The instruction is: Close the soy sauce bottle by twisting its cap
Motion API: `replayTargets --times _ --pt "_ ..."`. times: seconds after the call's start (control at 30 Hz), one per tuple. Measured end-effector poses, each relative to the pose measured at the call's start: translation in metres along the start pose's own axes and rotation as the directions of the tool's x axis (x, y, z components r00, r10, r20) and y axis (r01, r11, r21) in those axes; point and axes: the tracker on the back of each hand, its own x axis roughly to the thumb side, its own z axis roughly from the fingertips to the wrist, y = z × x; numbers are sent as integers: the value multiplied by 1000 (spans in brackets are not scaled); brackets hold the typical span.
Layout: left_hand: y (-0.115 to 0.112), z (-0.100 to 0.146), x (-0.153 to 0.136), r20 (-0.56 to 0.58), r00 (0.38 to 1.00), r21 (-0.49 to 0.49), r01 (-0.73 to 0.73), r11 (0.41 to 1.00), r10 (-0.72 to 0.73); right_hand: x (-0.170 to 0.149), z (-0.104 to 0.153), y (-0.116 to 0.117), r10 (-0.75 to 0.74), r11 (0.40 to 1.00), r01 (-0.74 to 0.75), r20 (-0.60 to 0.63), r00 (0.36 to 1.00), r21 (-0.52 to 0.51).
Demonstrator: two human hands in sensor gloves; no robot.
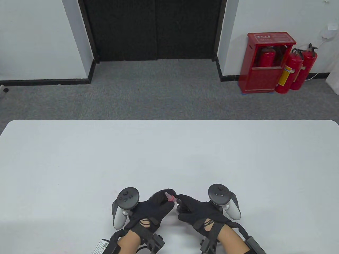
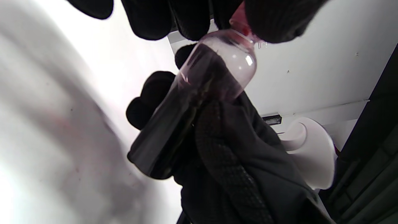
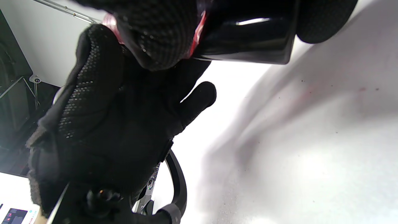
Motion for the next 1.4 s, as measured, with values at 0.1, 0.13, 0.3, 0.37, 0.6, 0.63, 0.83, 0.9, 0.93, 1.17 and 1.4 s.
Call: replayTargets --times 0.1,0.13,0.3,0.37,0.6,0.63,0.83,0.9,0.93,1.17,1.4 --pt "-3 -1 1 8 1000 -48 -23 999 23 0 0 0 -1 1000 1 1 1000 1" --pt "-4 0 2 12 1000 -48 -17 999 17 0 0 0 -1 1000 1 2 1000 3" --pt "-5 0 3 12 1000 -42 -6 999 7 -1 0 0 -4 1000 4 2 1000 2" --pt "-6 0 3 10 1000 -47 -13 999 13 -1 0 -1 -6 1000 6 1 1000 1" --pt "-5 0 2 12 1000 -46 -10 999 10 -1 0 -1 0 1000 0 2 1000 2" --pt "-6 0 2 13 1000 -47 -10 999 11 -2 0 -1 0 1000 0 2 1000 1" --pt "-11 -2 6 45 999 -152 -16 988 23 -2 0 -2 -12 1000 12 6 1000 -3" --pt "-13 -1 8 51 998 -124 52 991 -46 -2 0 -2 -11 1000 11 7 1000 -3" --pt "-13 0 9 52 995 -94 90 991 -86 -2 0 -2 -9 1000 9 8 1000 -1" --pt "-10 4 7 44 977 53 205 977 -207 -1 -1 -1 9 1000 -9 23 1000 10" --pt "-4 4 8 51 984 98 168 981 -173 0 -2 0 9 1000 -9 36 999 16"
